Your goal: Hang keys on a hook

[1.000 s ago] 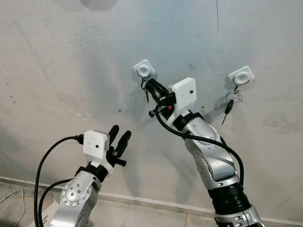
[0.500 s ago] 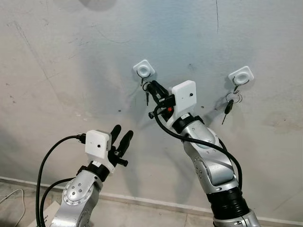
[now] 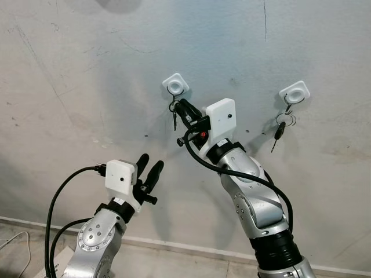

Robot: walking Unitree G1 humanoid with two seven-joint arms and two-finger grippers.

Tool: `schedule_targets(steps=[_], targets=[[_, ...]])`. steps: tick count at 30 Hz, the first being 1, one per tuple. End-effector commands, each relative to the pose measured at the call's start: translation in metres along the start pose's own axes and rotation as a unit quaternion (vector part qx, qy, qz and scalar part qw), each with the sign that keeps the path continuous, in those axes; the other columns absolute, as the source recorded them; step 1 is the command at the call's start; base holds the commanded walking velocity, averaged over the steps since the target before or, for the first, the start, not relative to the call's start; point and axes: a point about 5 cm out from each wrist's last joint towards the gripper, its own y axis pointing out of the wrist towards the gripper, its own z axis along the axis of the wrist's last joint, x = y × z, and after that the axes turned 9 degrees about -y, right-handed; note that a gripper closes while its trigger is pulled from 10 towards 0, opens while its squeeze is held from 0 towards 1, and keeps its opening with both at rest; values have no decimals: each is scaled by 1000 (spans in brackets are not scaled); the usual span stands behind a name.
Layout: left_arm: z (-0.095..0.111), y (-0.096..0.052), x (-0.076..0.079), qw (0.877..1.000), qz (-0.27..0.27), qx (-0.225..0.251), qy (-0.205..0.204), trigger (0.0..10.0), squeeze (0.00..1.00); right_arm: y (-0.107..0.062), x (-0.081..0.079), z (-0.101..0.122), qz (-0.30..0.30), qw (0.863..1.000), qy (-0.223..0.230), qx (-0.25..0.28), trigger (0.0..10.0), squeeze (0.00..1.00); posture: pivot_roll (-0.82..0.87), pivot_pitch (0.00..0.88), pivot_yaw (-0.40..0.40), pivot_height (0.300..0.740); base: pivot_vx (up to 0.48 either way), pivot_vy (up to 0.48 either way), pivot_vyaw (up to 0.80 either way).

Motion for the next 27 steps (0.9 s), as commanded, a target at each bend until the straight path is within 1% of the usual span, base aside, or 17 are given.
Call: schedule_targets(steps=[1, 12, 27], targets=[[3, 1, 0, 1000, -3, 6, 10, 10000, 0, 4, -4, 12, 8, 1000, -1, 22, 10000, 0, 21, 0, 76, 740, 0, 0, 0], [1, 1, 1, 1000, -3, 3, 10, 10000, 0, 9, -3, 16, 3, 1000, 2, 23, 10000, 0, 20, 0, 73, 740, 0, 0, 0], [0, 2, 1, 1000, -4, -1, 10, 10000, 0, 6, 2, 7, -7, 1000, -13, -6, 10000, 0, 16, 0, 76, 740, 0, 0, 0]])
